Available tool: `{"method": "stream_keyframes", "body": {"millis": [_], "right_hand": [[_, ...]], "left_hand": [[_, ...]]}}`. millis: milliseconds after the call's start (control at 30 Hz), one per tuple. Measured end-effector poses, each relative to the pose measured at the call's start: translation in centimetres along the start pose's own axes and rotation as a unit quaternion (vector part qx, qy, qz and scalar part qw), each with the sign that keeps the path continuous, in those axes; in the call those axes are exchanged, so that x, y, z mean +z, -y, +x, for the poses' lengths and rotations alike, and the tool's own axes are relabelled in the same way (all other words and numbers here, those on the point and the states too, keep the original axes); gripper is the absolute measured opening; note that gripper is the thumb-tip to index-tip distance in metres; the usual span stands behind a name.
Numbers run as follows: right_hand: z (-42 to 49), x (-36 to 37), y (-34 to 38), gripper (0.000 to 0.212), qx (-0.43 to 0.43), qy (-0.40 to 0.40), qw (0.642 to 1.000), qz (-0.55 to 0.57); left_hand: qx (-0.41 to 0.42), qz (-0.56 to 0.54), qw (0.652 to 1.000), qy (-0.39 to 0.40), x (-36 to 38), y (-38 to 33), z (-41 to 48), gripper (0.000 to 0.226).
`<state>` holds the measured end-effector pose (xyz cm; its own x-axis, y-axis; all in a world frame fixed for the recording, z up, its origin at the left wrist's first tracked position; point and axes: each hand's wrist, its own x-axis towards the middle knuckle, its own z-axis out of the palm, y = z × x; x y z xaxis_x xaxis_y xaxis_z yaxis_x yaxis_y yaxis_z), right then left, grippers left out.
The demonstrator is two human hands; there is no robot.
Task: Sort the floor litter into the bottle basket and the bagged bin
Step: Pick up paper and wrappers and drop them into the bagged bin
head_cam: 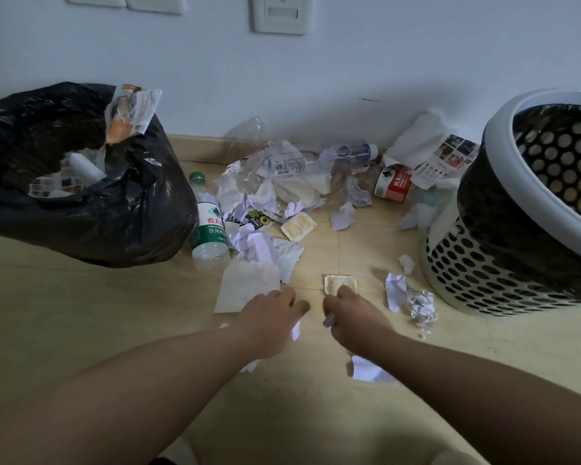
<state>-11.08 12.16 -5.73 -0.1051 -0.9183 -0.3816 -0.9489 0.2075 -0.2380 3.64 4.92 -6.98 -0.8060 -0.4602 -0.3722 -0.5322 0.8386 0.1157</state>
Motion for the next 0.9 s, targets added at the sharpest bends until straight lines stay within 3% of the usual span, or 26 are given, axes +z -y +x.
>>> {"method": "stream_keyframes", "body": {"millis": [167,300,400,433,533,767,900], "right_hand": [[-1.5,-2.1,-2.8,0.013,0.029,-0.005,0.999,-0.02],[-3.1,-1.1,-4.9,0.039,0.049,0.044,0.998,-0.004],[-4.6,0.4,-5.8,0.015,0.055,0.106,0.993,-0.016],[-5.2,1.0,-5.8,0.005,0.051,0.127,0.99,-0.032],[-6.3,2.8,-5.5,0.023,0.023,0.129,0.99,-0.055],[-7.0,4.8,-4.6,0.07,-0.057,0.095,0.988,-0.108],[-6.4,5.4,-4.3,0.046,-0.014,0.152,0.984,-0.087]], "left_hand": [[0.01,0.063,0.998,0.023,1.5,-2.0,0.5,0.041],[0.011,0.085,0.994,0.063,2.2,-2.7,0.4,0.031],[0.04,0.073,0.996,0.024,2.0,-3.1,0.2,0.021],[0.043,0.072,0.995,0.046,2.0,-3.1,0.2,0.022],[0.045,0.076,0.987,0.131,2.1,-3.1,0.4,0.031],[0.008,0.062,0.993,0.099,0.8,-2.2,1.7,0.033],[-0.016,0.077,0.993,0.093,0.2,-1.4,1.8,0.033]]}}
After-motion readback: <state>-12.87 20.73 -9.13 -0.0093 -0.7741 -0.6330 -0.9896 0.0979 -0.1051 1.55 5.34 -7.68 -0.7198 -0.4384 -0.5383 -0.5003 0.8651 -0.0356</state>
